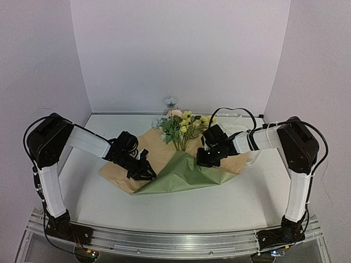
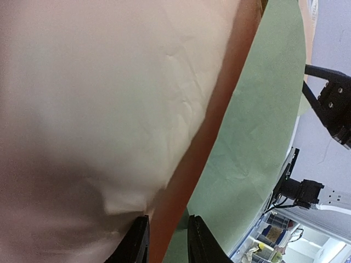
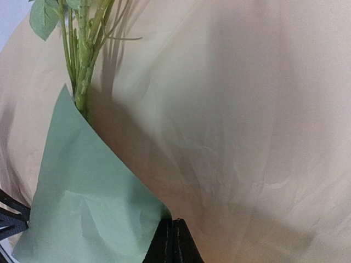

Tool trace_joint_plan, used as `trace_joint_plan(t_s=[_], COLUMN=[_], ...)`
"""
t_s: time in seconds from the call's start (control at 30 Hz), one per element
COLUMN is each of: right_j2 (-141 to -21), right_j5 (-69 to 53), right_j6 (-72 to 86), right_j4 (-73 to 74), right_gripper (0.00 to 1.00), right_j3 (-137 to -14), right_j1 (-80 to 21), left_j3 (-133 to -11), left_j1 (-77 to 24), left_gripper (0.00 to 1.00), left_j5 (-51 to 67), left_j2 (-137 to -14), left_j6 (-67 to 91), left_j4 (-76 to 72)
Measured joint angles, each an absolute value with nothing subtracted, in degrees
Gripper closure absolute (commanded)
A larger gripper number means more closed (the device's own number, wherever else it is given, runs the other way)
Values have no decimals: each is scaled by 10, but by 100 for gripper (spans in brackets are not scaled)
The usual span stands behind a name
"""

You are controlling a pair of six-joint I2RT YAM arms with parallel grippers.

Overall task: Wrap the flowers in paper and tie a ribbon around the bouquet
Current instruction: Press the fold line of the 1/4-folded wrapping paper.

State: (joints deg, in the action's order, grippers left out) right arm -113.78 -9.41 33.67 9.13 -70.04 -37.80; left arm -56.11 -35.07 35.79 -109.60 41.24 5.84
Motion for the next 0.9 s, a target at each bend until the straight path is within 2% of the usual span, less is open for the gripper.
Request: trace_joint_plan(t_s=[0.27, 0.4, 0.73, 0.9], right_j2=[-1131, -1130, -1133, -1146], right_j5=[-112, -118, -136, -137], right_j6=[337, 337, 334, 333], right_j4=[105, 107, 129, 138], right_gripper=[100, 100, 100, 100], right_j3=[-699, -700, -748, -777], right_j1=[-384, -386, -390, -393], left_j3=[-560, -571, -628, -679], left_j1=[-282, -260, -254, -255], left_gripper=[73, 68, 48, 46], left_j5=[330, 315, 232, 222], left_j2=[-1082, -1080, -1058, -1010], left_j6=[382, 360, 307, 284], left_j4=[90, 113, 239, 286])
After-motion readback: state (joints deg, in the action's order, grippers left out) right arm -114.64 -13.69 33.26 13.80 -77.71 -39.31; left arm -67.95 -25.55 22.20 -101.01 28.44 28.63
